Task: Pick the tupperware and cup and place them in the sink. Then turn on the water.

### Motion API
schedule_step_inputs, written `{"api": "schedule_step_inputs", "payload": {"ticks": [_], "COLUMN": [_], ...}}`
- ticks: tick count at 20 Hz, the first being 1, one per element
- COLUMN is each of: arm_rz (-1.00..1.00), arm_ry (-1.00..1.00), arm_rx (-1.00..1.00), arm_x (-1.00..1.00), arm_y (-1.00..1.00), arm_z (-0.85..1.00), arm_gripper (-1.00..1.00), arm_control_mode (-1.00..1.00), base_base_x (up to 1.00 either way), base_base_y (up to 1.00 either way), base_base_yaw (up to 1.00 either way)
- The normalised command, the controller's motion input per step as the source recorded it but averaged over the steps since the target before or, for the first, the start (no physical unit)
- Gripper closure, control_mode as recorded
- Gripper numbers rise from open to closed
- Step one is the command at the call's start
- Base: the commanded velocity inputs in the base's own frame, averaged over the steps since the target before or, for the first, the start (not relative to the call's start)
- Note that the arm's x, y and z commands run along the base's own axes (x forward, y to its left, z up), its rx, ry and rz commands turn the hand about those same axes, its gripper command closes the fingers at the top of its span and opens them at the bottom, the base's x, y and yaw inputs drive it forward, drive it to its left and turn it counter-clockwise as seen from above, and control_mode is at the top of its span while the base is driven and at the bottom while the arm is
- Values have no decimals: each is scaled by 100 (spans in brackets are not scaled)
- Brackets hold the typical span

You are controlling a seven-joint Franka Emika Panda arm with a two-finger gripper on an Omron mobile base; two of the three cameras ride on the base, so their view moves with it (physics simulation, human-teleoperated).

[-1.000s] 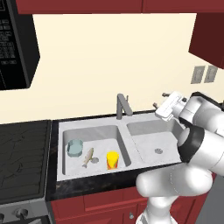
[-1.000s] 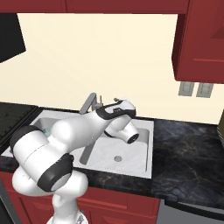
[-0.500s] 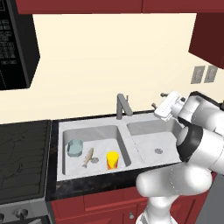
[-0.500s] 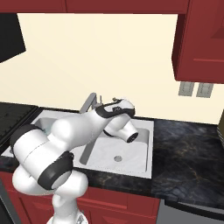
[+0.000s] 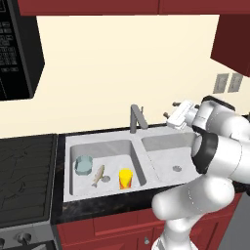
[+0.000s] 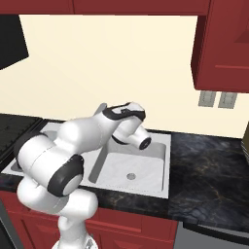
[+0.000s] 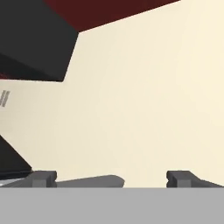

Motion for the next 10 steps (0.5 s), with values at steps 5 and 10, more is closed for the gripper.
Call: {"api": "schedule_step_inputs", "payload": {"ticks": [5,10], "arm_rz": [8,10], "arm_ry": [6,9], "arm_rx": [10,19], "arm_x": [6,16], "arm_y": [6,23], "arm_z": [-3,-15], "arm_gripper": [-100,-100], "arm_control_mode": [-100,-100], "base_base_x": [0,0], "base_base_y": [0,0], "base_base_yaw": [0,0]}}
